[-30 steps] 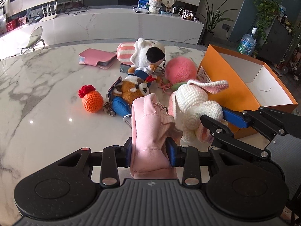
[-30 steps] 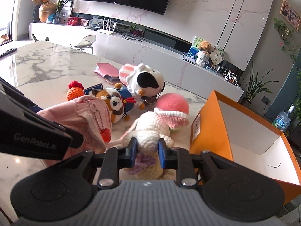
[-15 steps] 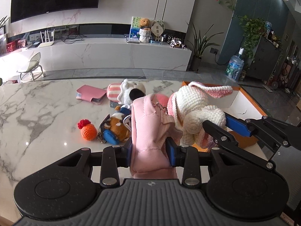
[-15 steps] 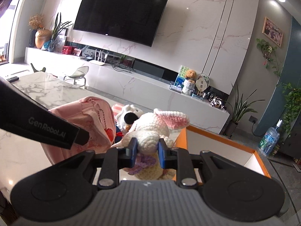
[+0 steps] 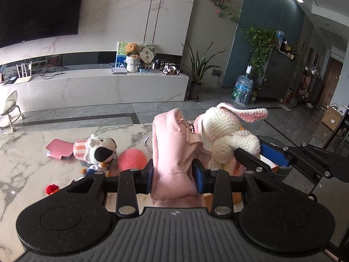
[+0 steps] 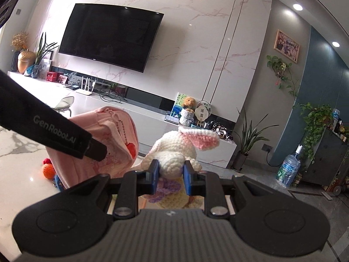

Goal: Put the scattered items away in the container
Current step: 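Lift the pink bag with the left tool while the right tool carries the bunny over the box, then lower the pink bag into the box and open the left tool while the right tool releases the bunny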

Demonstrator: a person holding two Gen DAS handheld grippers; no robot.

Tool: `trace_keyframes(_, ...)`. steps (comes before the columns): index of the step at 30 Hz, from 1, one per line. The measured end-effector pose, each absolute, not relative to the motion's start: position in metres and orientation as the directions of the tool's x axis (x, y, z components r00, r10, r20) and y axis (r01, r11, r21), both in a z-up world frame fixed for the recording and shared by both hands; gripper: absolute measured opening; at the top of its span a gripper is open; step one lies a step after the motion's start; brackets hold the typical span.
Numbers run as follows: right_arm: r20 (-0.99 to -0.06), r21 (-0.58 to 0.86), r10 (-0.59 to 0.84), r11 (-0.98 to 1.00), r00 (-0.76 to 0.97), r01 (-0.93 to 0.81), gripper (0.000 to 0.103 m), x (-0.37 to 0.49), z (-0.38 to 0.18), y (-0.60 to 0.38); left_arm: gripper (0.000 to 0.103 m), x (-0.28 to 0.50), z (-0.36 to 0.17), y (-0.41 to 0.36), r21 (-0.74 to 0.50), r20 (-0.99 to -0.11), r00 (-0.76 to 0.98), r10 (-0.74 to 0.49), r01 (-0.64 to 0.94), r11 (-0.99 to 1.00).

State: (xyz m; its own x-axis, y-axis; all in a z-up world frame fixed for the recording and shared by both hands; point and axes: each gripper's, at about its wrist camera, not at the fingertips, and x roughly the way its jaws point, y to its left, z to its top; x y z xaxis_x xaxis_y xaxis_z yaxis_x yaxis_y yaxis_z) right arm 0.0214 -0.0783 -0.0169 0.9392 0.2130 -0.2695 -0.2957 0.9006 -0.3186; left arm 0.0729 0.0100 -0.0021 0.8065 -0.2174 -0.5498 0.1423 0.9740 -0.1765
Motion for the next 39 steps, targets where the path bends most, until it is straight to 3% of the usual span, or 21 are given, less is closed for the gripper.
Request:
trace_keyframes(9,-0.317,-0.317,0.188,0.903,0.929,-0.291,0.025,0.075,-0.021,-0.132,0.041,0.133,-0.022,-0.038,-0.191,-0.575,0.777,-0.255,0.176,0.966)
trace_keyframes(18,-0.429,-0.335,0.224,0.860,0.875,-0.384,0.025,0.137,-0.049,-0.157,0.041,0.190,-0.065,-0.060,-0.162,-0.668,0.716,-0.204,0.127,0.979)
trace_keyframes(31,-0.639,-0.150,0.340,0.824,0.690,-0.546,0.025,0.227,-0.082,-0.159,0.041,0.247,-0.100,-0.074,-0.047,-0.784,0.615,-0.081,0.072,0.996)
trace_keyframes(39,-0.720,-0.084,0.354,0.809,0.597,-0.582,0.025,0.251,-0.099,-0.147,0.041,0.255,-0.113,-0.082,0.021,-0.819,0.573,-0.024,0.072,0.997)
